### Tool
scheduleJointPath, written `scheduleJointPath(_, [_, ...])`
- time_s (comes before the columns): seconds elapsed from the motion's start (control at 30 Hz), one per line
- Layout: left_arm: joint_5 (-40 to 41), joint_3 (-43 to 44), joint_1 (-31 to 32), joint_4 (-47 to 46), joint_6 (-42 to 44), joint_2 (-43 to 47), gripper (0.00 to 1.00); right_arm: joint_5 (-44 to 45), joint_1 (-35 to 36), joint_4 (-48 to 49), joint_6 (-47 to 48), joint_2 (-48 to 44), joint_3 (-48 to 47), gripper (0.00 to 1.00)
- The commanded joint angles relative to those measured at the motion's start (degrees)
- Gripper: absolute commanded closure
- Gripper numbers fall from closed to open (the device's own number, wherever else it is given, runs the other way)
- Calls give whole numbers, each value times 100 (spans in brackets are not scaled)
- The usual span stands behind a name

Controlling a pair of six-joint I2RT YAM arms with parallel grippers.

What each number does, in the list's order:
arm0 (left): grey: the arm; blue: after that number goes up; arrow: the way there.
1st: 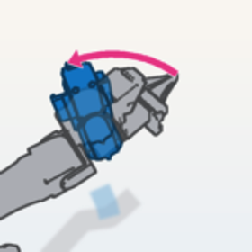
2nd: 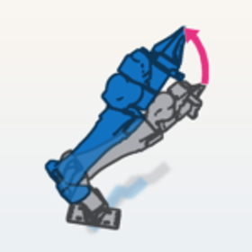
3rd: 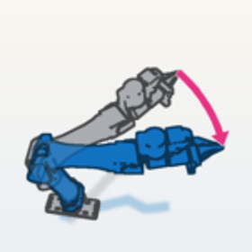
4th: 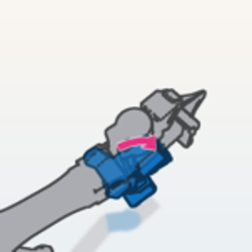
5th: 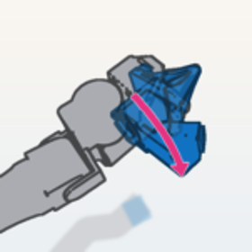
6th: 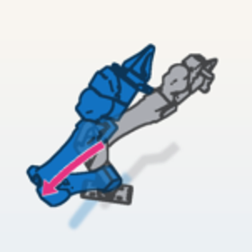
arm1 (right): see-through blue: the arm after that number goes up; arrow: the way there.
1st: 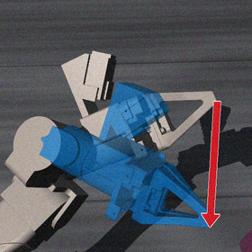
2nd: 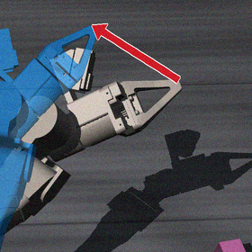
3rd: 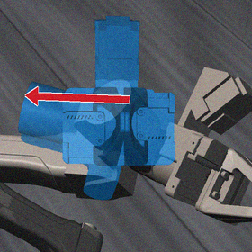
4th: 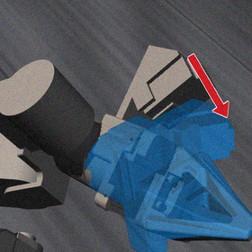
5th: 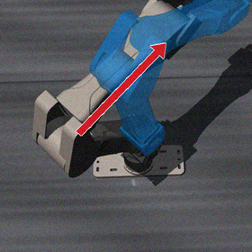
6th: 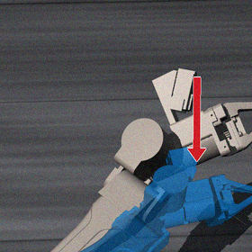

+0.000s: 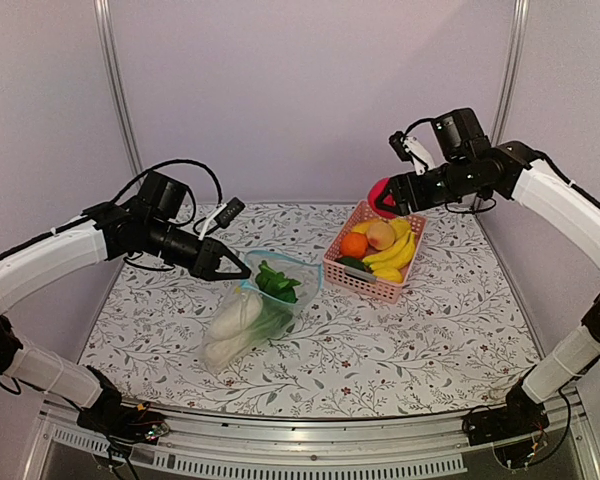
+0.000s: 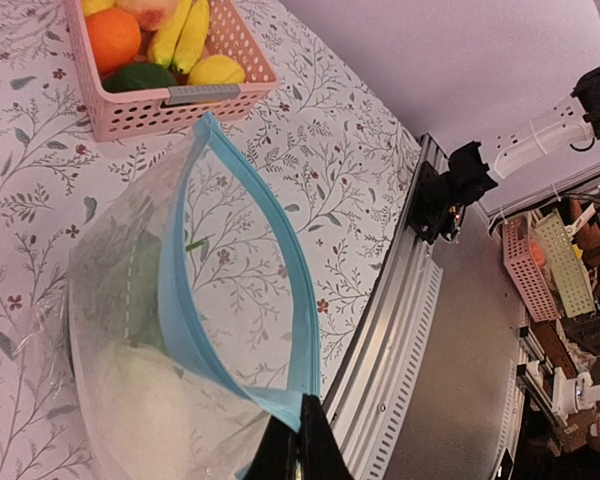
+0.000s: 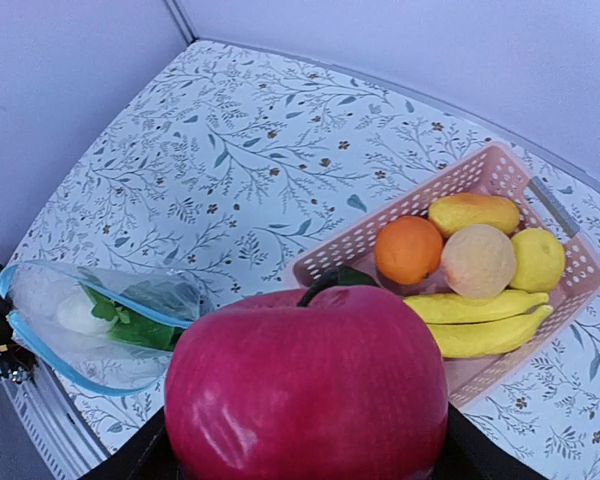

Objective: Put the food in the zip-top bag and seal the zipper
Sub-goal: Pick up the fake fruit from the bin, then place the fake fruit in the zipper food storage bag.

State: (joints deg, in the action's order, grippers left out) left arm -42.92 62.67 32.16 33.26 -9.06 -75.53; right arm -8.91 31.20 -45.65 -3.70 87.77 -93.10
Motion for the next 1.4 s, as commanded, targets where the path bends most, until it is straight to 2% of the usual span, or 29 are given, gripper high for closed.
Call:
scheduleJointPath(0.0, [-85,-60,-87,-159,-11,-57,100,-699,646,447,-509,-86,290,34])
scheduleJointPath(0.2, [-116,-62,-87,-183,-20,-64,100,-881,1587,1185,-1013,248,236,34])
scheduleJointPath(0.43, [-129,-73,-87,-180,-19,-33,100,-990,2131,1668,-1421,1058,10,35])
scheduleJointPath(0.77, [-139,-69,-94,-186,-8,-42,100,-875,2372,1894,-1781,1828,-206,36])
scheduleJointPath(1.07, [-172,-61,-96,-179,-8,-70,100,-267,2576,1663,-1704,2208,-217,36])
scheduleJointPath(1.23, [-182,-71,-105,-173,1,-67,100,-30,2609,1653,-1810,2481,-250,34])
scheduleJointPath(1.37, [-177,-63,-105,-176,-3,-69,100,305,2608,1549,-1853,2567,-260,29])
